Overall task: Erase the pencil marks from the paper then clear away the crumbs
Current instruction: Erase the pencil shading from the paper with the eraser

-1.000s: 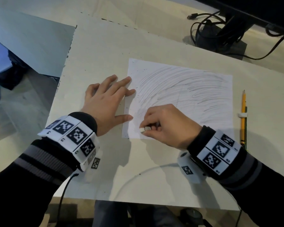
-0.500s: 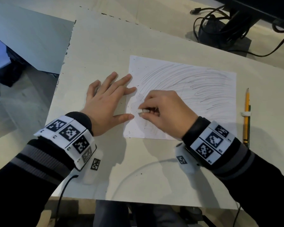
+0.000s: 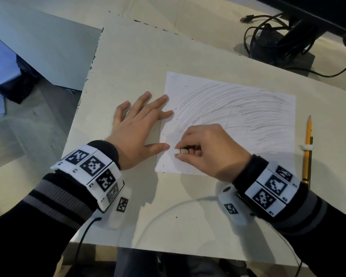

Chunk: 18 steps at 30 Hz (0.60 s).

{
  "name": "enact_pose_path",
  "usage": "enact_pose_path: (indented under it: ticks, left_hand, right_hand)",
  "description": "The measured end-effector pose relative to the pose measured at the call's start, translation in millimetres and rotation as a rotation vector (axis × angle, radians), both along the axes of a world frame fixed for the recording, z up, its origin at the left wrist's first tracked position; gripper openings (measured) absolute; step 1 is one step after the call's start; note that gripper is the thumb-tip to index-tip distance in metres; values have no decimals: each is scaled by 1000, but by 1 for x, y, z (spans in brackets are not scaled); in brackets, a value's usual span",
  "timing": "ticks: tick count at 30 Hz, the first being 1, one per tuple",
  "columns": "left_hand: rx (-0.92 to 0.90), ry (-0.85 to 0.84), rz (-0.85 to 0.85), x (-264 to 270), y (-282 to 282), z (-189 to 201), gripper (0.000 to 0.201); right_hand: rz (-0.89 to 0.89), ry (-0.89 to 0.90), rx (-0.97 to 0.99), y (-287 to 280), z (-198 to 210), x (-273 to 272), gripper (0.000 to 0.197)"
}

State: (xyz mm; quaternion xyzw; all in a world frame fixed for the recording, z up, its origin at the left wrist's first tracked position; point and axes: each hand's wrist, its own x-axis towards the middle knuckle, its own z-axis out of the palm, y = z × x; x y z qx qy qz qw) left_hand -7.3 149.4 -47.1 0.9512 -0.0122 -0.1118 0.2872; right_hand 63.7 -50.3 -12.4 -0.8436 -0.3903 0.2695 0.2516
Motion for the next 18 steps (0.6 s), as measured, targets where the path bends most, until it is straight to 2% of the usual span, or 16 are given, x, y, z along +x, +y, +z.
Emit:
enact_pose_path:
  ticks: [4, 9, 14, 18]
  left_hand:
    - [-3, 4, 1, 0, 0, 1, 70]
    - [-7, 11, 6, 0, -1, 2, 70]
    - [-12, 3, 10, 0, -1, 2, 68]
    - [-18, 7, 10, 1, -1, 2, 69]
  right_hand:
    - [-79, -54, 27, 7, -3, 4, 9]
    - [82, 82, -89, 1, 2, -12, 14]
    - [-110, -79, 40, 3, -4, 9, 9]
    - [30, 10, 21, -1, -3, -6, 8]
